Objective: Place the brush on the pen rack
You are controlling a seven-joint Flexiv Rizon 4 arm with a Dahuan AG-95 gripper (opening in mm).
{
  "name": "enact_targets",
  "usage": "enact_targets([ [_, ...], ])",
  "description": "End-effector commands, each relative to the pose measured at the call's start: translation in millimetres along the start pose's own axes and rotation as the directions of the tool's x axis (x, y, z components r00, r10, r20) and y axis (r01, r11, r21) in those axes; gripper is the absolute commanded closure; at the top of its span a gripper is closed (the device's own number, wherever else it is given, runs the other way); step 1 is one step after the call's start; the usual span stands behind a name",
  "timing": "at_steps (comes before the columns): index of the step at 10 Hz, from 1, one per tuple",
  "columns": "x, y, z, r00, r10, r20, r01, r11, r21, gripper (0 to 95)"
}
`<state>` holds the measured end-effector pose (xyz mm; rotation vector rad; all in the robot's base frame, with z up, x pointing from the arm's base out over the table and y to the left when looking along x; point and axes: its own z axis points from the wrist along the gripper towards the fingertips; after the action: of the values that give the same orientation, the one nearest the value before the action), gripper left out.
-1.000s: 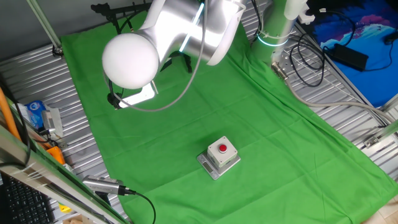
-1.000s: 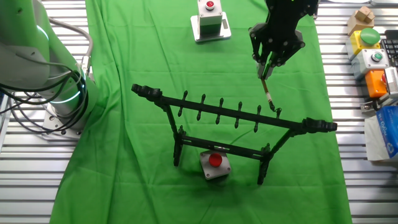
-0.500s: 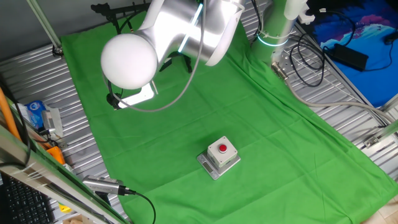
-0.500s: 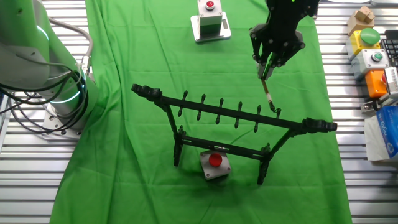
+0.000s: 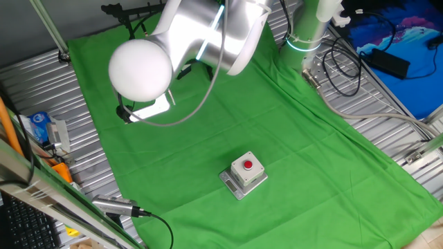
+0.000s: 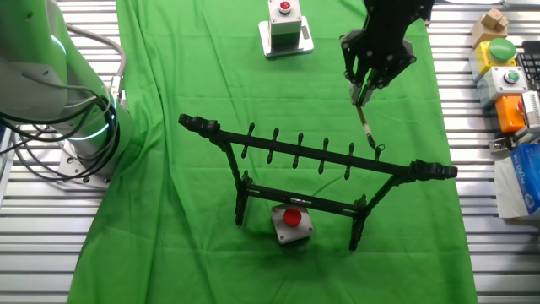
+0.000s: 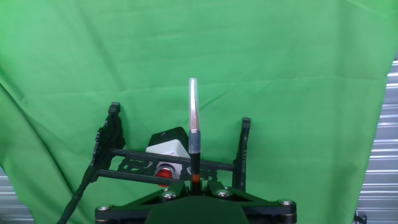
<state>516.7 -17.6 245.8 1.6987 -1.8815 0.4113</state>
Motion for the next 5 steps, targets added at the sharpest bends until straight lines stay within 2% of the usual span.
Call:
enact_targets([
  [1, 0.5, 0.3, -0.1, 1.0, -0.004, 0.001, 0.004, 1.0, 0.003, 95.0],
  [3, 0.5, 0.4, -0.2, 1.0, -0.005, 0.014, 0.005, 1.0, 0.004, 95.0],
  [4, 0.5, 0.4, -0.3, 0.999, 0.001, 0.035, -0.001, 1.0, 0.004, 95.0],
  [5, 0.5, 0.4, -0.3, 0.999, 0.004, 0.043, -0.004, 1.0, 0.003, 95.0],
])
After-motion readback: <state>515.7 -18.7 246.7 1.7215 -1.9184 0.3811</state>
